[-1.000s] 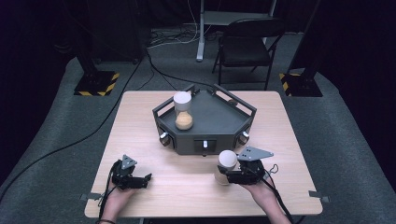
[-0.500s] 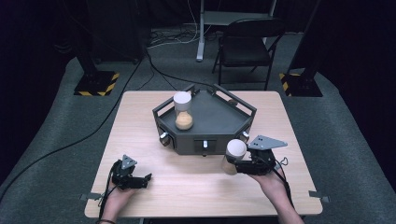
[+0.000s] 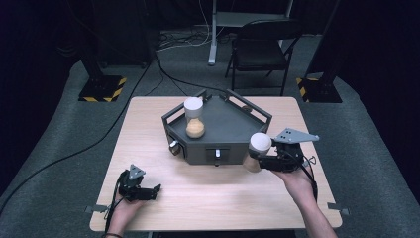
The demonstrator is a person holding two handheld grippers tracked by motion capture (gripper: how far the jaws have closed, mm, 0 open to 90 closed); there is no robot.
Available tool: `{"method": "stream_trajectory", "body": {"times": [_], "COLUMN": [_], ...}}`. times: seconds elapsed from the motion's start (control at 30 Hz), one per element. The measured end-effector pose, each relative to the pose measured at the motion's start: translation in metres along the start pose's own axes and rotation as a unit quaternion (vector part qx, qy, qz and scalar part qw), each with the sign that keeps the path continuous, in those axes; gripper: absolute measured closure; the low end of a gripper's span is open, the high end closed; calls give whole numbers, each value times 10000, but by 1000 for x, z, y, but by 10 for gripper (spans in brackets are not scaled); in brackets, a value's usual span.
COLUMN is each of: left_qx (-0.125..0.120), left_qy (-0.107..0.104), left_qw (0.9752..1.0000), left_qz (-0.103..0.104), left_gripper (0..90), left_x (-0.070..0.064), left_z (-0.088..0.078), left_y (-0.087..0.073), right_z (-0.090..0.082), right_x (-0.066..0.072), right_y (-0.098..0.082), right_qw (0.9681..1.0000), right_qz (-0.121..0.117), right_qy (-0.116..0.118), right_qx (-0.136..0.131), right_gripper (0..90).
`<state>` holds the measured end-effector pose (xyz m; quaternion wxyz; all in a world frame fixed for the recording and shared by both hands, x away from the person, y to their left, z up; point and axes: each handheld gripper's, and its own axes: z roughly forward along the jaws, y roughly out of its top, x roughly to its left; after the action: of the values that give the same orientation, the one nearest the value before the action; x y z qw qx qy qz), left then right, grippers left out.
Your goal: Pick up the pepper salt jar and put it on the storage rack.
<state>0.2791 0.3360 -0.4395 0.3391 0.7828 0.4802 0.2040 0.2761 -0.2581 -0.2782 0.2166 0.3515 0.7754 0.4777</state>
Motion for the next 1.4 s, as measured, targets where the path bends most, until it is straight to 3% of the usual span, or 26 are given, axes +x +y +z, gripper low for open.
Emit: {"method": "stream_trajectory", "body": {"times": [0.57,0.97,1.4], "left_qx": [0,1,3], "left_qy": [-3,-3,-16], "left_qw": [10000,10000,10000], "left_qz": [3,4,14], "left_gripper": [14,14,13], "left_x": [0,0,1], "left_z": [0,0,0], "left_y": [0,0,0], "right_z": [5,33,72], "right_x": [-13,-15,-12], "right_y": [39,62,76], "right_qw": [9994,9978,9977], "right_qz": [75,54,106], "right_qy": [-315,-641,-665], "right_qx": [-157,-139,-22], "right_gripper": [329,329,329]}}
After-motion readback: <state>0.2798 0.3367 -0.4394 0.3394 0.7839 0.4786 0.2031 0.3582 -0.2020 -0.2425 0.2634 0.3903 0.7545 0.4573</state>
